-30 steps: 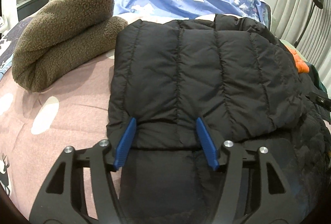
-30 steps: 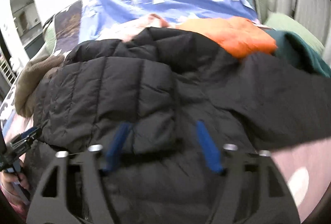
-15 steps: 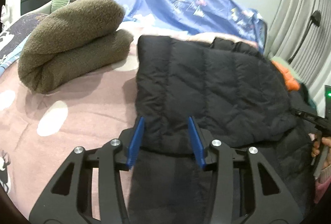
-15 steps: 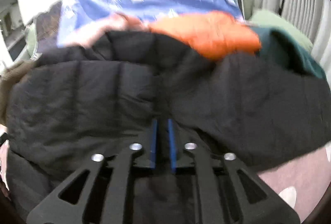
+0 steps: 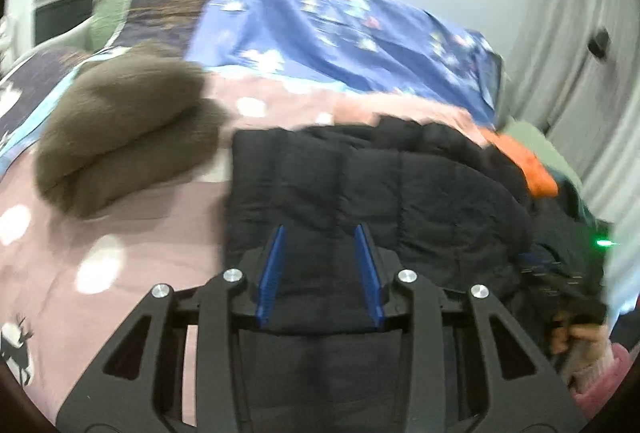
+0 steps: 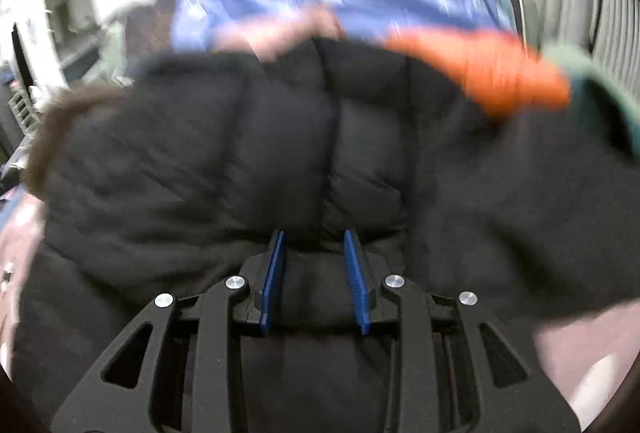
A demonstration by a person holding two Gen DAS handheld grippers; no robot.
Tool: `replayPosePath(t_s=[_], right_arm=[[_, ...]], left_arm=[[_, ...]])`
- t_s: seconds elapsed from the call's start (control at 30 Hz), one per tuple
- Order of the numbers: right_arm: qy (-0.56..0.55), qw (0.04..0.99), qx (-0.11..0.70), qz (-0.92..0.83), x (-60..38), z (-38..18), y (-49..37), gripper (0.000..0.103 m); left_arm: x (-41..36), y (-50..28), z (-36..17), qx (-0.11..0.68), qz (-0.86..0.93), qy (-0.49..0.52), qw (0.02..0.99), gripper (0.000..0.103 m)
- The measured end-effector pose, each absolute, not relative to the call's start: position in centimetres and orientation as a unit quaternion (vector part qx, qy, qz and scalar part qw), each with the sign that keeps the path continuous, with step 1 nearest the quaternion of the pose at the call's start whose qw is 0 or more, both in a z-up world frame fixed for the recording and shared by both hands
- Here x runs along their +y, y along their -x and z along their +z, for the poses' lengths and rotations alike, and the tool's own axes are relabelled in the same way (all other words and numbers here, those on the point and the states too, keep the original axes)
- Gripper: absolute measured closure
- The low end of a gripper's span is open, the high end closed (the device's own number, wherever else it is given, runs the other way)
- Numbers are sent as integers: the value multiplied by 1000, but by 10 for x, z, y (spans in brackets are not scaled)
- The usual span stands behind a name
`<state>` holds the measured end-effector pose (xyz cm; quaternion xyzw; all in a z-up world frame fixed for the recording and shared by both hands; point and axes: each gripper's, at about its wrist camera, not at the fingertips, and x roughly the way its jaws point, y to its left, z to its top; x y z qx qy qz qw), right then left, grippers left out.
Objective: Fold large clothes
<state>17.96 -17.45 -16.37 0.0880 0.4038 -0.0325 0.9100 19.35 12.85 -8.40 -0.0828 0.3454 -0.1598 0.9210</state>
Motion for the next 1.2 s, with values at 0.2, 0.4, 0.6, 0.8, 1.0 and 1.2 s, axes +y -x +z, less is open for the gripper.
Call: replayPosePath(t_s=[0.2,0.4,0.6,0.8,1.0,1.2], right_arm=[[-111,910,400,-20,-182,-164,-179,72],[-169,910,379,3,-213,-142,-146,72],[-221,927,289,-88,-319,-90,-76,49],[-425,826,217,-300,-494,-115,39,46],[-543,774,157,-285,-563,-161,78,46],[-591,746,105,-288,-590,-170,77,91]], left_arm=[[45,-212,-136,384,-197,11,902,26],[33,-214,-165,403,-185,-9,896,17],[40,-217,-167,407,-193,5,893,13],[39,-216,-165,405,-190,2,894,12],[35,-216,-165,405,-190,1,894,12],[35,-217,-166,405,-192,5,894,11]])
